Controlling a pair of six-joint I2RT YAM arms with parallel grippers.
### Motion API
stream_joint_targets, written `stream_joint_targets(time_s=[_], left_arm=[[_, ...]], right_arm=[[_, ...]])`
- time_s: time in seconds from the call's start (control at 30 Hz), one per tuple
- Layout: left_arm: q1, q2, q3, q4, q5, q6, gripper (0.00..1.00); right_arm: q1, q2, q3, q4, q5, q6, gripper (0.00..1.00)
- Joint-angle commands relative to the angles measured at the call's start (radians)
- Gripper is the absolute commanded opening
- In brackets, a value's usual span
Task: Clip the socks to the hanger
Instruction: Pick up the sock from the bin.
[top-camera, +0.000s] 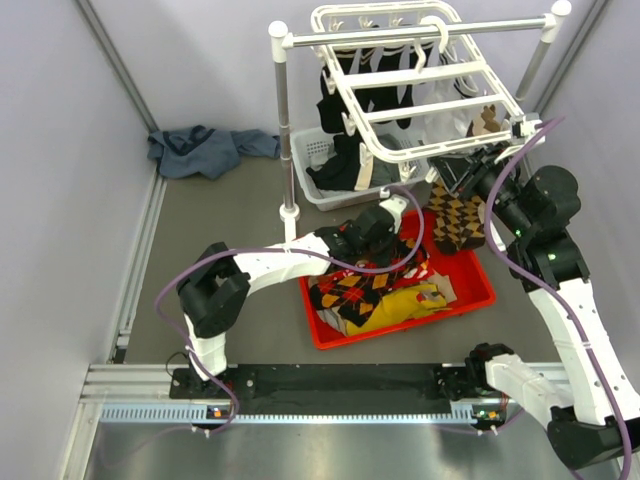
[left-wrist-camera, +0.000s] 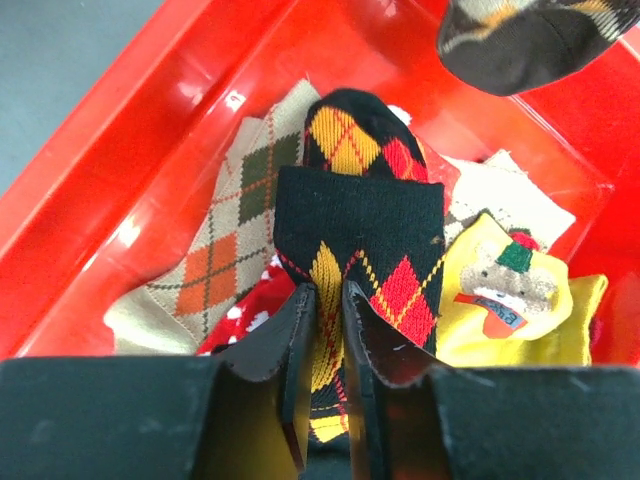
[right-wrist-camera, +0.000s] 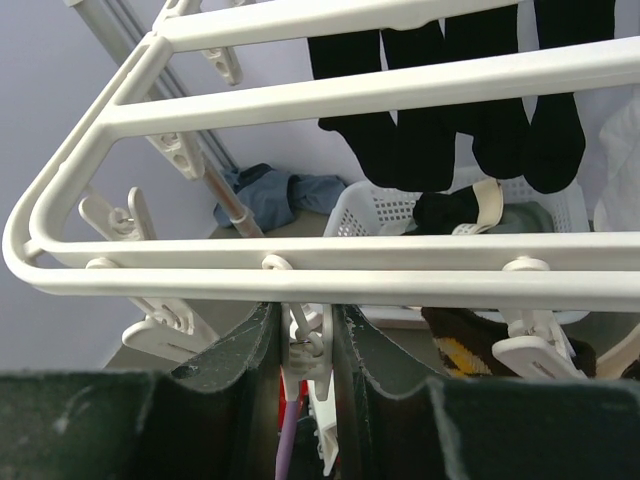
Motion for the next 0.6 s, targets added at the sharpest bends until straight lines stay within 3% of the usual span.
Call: stream_joint_targets(time_s=[0.0,0.2,0.47,0.57], left_arm=[[-0.009,0.001,-0.006,-0.034,0.031,-0.044,0.23],[-0.041,-0.002,0.012,-0.097,-0.021,-0.022,0.28],[-0.075,0.012,0.021,-0.154,-0.038,-0.036,0.24],[-0.081,0.022,0.02,-0.171,-0.024,-0.045,0.29]], right_arm=[[-0.004,-0.018,-0.012,0.001,0.015,-0.016,0.0],[-0.006,-0.021,-0.009,0.001,0.016,-0.018,0.0],[-0.004,-0.028,-0.013,-0.001,0.019,-0.018,0.0],[-0.004,-0.03,-0.018,-0.001,0.018,-0.016,0.0]])
